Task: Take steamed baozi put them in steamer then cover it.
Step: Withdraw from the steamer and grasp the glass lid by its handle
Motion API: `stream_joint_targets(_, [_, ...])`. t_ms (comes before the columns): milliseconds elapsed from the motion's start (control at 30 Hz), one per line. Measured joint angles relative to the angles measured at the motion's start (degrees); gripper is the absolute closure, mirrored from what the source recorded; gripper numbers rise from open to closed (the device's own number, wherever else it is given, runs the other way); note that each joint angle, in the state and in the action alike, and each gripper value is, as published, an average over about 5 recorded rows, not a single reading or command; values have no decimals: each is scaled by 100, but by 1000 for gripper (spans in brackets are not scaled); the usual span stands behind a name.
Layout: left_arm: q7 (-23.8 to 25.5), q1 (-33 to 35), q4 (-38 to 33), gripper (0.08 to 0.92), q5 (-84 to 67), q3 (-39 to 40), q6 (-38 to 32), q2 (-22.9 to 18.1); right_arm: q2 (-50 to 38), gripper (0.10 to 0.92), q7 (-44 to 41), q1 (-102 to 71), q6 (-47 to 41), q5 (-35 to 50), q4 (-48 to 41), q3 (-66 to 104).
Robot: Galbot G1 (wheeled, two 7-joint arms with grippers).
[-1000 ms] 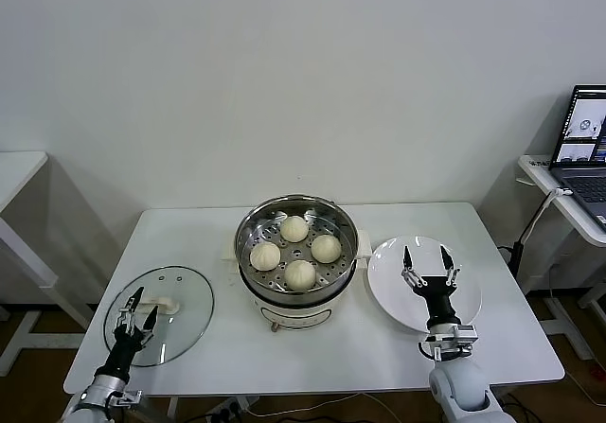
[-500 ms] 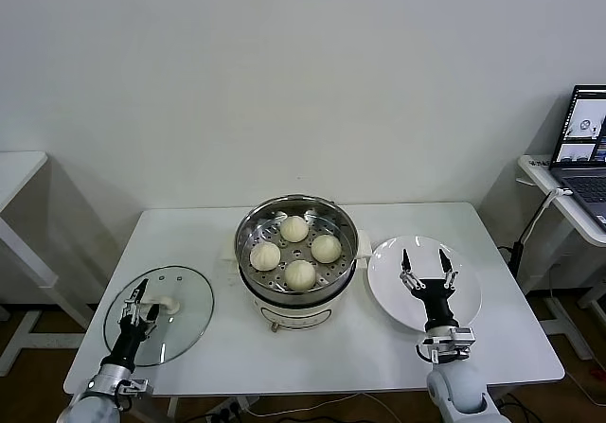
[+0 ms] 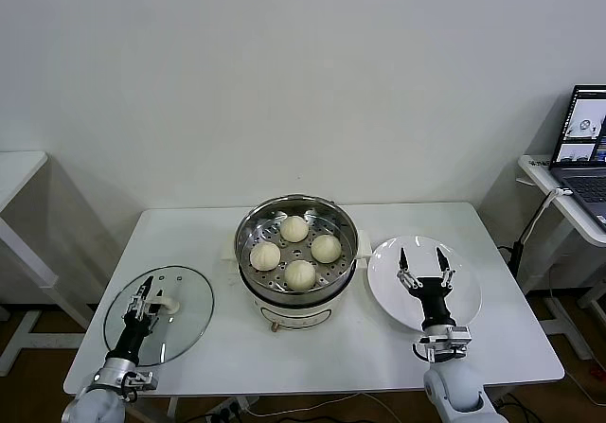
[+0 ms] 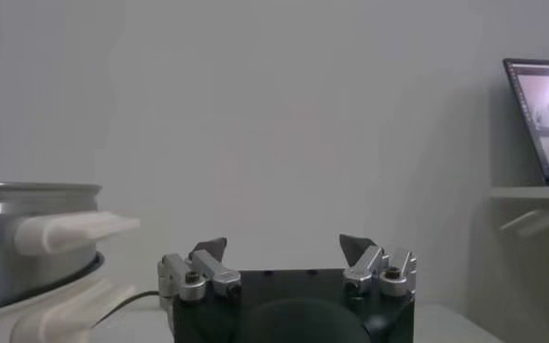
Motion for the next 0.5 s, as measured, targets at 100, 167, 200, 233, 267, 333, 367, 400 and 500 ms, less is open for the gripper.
stream_joint_targets(100, [33, -36, 85, 426, 4, 3, 19, 8, 2, 203, 8, 17, -1, -17, 10, -7])
stream_joint_targets(167, [48, -51, 134, 487, 6, 4, 24, 9, 7, 203, 12, 25, -2, -31, 13, -12])
stream_joint_targets(200, [53, -57, 155, 513, 7, 4, 25, 9, 10, 203, 13, 28, -2, -39, 14, -15])
stream_joint_targets(233, [58, -61, 172, 548, 8, 4, 25, 8, 15, 203, 14, 30, -2, -47, 14, -19])
stream_joint_targets(267, [61, -65, 187, 574, 8, 4, 25, 6, 20, 203, 14, 31, -2, -56, 14, -22])
stream_joint_targets(333, [64, -72, 204, 634, 10, 3, 24, 0, 31, 203, 15, 31, -1, -74, 12, -28])
stream_joint_targets(367, [64, -76, 209, 660, 10, 2, 21, -5, 38, 203, 15, 31, 0, -84, 10, -29])
stream_joint_targets(400, [65, -80, 211, 686, 11, 0, 17, -9, 44, 203, 16, 30, 1, -94, 8, -30])
stream_joint_targets(500, [63, -82, 208, 768, 13, -13, 1, -19, 61, 203, 16, 28, 6, -123, 4, -31])
